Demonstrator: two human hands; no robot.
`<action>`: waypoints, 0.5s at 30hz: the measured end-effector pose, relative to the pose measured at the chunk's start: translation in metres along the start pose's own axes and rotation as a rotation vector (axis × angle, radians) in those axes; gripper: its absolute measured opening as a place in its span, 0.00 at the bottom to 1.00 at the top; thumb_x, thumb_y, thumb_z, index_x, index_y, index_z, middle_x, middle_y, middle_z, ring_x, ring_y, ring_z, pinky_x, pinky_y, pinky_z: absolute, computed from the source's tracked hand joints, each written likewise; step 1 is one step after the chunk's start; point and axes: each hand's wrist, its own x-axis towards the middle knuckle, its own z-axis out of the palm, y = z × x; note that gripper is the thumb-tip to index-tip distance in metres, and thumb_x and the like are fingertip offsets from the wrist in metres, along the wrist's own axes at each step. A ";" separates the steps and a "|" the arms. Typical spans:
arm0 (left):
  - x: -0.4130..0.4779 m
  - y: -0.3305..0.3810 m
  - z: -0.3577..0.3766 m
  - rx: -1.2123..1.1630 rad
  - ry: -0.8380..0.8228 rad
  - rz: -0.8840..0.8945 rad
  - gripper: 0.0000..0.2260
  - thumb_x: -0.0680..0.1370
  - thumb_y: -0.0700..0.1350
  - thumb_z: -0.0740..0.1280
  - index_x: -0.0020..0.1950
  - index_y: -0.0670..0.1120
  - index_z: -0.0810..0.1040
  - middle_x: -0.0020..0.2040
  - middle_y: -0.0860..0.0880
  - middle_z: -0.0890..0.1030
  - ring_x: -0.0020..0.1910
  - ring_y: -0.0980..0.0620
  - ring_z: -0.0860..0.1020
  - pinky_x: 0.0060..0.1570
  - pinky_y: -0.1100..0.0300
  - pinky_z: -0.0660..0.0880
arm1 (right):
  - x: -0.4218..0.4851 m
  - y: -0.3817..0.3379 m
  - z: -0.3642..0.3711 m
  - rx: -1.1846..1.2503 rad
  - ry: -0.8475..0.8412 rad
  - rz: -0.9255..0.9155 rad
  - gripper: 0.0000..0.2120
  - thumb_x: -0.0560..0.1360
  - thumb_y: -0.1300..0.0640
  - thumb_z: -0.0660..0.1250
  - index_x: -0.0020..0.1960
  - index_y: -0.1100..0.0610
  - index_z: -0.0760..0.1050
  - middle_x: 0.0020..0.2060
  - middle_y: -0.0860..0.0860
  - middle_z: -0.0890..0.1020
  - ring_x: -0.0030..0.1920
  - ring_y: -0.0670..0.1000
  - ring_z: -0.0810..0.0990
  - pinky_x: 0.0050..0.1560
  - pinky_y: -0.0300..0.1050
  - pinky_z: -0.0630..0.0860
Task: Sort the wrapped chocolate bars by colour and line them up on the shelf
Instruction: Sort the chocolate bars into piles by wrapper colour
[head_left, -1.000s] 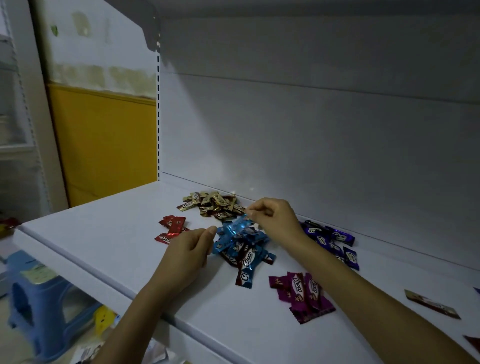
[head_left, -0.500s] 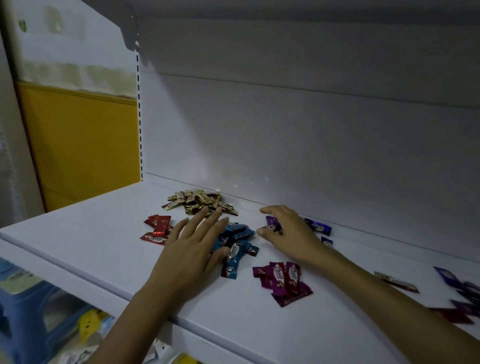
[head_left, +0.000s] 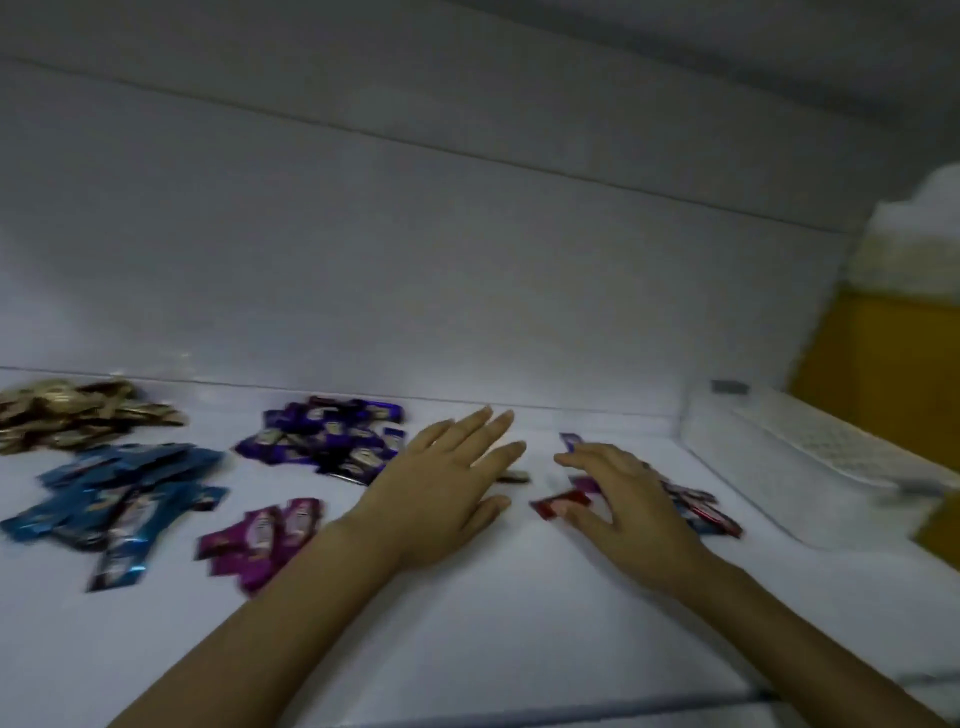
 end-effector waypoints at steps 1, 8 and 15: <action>0.015 0.008 0.013 -0.052 -0.059 -0.022 0.27 0.82 0.59 0.49 0.79 0.52 0.51 0.80 0.49 0.45 0.78 0.51 0.44 0.74 0.58 0.42 | -0.008 0.017 -0.007 -0.029 0.001 0.060 0.22 0.75 0.46 0.66 0.68 0.46 0.69 0.67 0.45 0.69 0.68 0.47 0.66 0.69 0.48 0.63; 0.077 0.050 0.078 -0.333 -0.358 -0.170 0.36 0.78 0.67 0.49 0.79 0.51 0.41 0.79 0.47 0.40 0.77 0.46 0.39 0.74 0.49 0.41 | -0.009 0.113 -0.029 0.017 -0.012 0.419 0.24 0.78 0.43 0.60 0.70 0.54 0.66 0.68 0.54 0.70 0.65 0.51 0.70 0.65 0.44 0.66; 0.092 0.047 0.089 -0.375 -0.137 -0.167 0.40 0.73 0.72 0.51 0.79 0.54 0.47 0.79 0.53 0.48 0.78 0.54 0.44 0.74 0.55 0.42 | 0.045 0.105 -0.010 -0.015 -0.120 0.358 0.21 0.76 0.36 0.57 0.54 0.51 0.76 0.48 0.49 0.82 0.46 0.48 0.79 0.51 0.47 0.76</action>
